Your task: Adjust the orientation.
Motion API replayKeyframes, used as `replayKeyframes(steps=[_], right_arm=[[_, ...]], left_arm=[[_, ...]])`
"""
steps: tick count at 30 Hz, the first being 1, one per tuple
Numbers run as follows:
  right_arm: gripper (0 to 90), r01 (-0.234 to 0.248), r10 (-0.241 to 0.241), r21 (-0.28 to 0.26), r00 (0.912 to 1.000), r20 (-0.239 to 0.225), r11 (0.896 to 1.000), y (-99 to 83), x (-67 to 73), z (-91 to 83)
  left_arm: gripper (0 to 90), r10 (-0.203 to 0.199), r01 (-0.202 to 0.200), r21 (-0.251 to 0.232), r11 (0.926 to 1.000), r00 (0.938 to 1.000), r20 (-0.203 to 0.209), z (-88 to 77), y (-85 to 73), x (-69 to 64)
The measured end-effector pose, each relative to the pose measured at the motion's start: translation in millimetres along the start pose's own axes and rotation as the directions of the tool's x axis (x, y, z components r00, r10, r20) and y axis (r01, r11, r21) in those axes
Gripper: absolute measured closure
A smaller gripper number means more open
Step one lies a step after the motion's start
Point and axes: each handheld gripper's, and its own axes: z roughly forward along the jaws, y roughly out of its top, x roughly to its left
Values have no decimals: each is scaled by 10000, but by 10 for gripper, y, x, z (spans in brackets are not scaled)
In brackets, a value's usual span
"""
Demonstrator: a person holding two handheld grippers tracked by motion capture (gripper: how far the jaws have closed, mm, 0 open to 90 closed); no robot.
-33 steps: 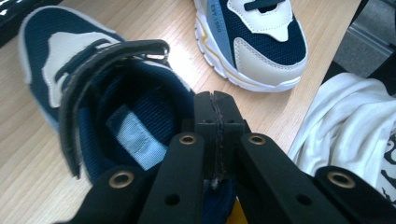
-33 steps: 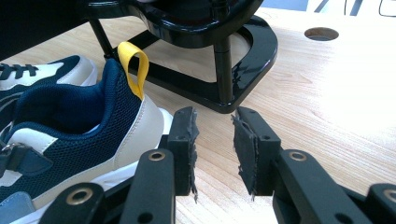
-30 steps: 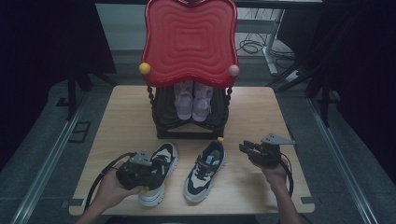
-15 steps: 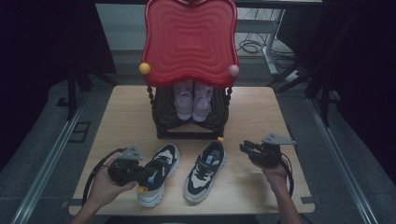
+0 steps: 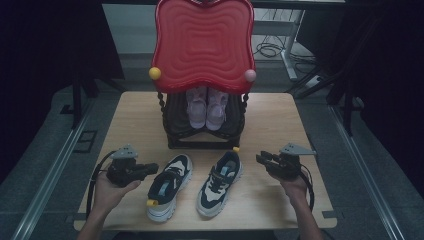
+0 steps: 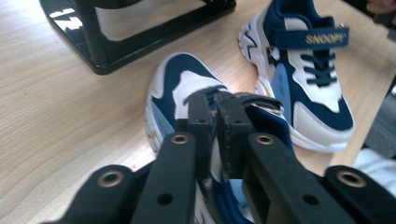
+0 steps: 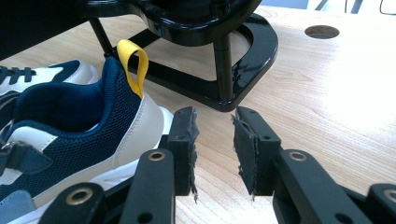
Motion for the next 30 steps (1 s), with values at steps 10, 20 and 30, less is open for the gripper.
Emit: replayKeyframes(steps=[10,20,30], right_arm=[[694,104,-103,68,9999,-49,9999,-4,46,-20],[872,667,-650,249,9959,-628,9975,167,170,-52],[894,1827,-1620,917,9669,-1973,9789,608,452,236]], left_arm=[[588,-487,483,-509,9975,9988,-58,50,-119,158],[506,-689,680,-689,9953,9976,-99,22,-152,228],[503,-1163,1174,-773,9901,9930,193,18,-215,293]])
